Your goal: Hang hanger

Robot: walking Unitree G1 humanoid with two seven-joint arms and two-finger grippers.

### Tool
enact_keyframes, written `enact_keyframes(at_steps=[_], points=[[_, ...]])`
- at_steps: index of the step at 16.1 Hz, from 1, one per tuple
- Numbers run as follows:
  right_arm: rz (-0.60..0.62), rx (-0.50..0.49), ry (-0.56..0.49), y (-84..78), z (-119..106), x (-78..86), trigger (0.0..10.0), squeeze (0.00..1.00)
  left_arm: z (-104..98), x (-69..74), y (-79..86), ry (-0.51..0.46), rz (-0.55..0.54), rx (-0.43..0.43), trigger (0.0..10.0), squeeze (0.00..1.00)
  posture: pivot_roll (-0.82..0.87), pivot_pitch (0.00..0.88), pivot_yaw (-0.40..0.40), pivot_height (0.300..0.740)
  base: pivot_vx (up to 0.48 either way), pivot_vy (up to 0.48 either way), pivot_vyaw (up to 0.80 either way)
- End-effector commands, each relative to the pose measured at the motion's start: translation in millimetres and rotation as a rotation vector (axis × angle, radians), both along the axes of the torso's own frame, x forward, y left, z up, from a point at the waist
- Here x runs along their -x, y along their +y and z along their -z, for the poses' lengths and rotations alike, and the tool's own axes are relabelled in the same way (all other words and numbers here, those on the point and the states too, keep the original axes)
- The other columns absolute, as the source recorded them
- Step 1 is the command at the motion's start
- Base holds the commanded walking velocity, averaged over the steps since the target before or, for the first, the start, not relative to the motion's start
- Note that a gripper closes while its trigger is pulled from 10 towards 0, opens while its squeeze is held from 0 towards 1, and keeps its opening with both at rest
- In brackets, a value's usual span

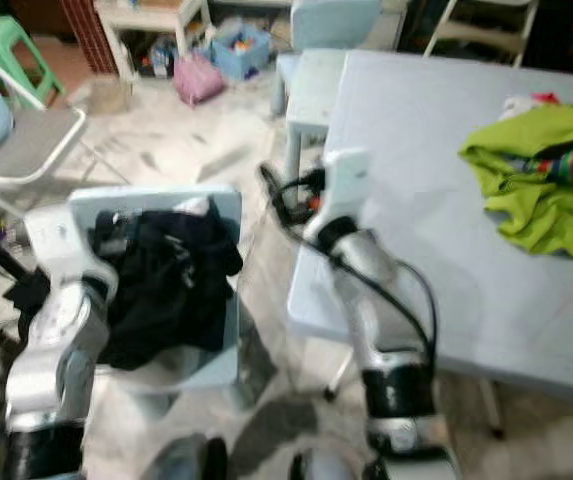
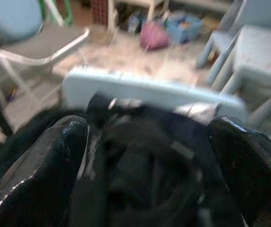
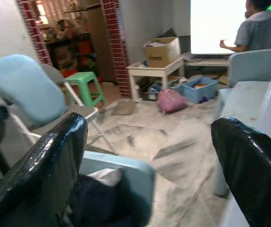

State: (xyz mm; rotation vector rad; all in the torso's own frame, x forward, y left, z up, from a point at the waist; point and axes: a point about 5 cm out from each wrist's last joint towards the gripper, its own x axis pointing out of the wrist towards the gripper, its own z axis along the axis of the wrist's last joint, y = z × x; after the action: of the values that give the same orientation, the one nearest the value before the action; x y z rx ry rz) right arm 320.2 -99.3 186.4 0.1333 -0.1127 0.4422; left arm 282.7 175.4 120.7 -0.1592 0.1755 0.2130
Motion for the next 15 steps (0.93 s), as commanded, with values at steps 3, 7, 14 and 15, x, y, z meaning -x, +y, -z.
enact_keyframes(at_steps=[3,7,14,15], points=[[0.02,-0.009,-0.019,-3.9,-4,-1.1,10.0,0.0,8,2.6,3.7,0.06,-0.009,-0.008,10.0,0.0,0.03,0.094,0.021,0.74,0.0,0.0,0.0],[0.03,0.004,-0.009,-8.1,0,-1.0,10.0,0.0,-2,-0.7,3.9,0.002,0.011,-0.114,10.0,0.0,0.04,0.081,0.02,0.74,0.0,0.0,0.0],[-0.033,0.204,0.01,-6.7,29,14.5,10.0,0.0,23,13.3,9.1,-0.063,0.05,-0.303,10.0,0.0,0.03,0.068,-0.051,0.74,0.0,0.0,0.23],[-0.025,0.201,0.047,-12.7,37,17.7,10.0,0.0,29,16.6,10.8,-0.074,0.063,-0.32,10.0,0.0,0.02,0.071,-0.055,0.74,0.0,0.0,0.8]])
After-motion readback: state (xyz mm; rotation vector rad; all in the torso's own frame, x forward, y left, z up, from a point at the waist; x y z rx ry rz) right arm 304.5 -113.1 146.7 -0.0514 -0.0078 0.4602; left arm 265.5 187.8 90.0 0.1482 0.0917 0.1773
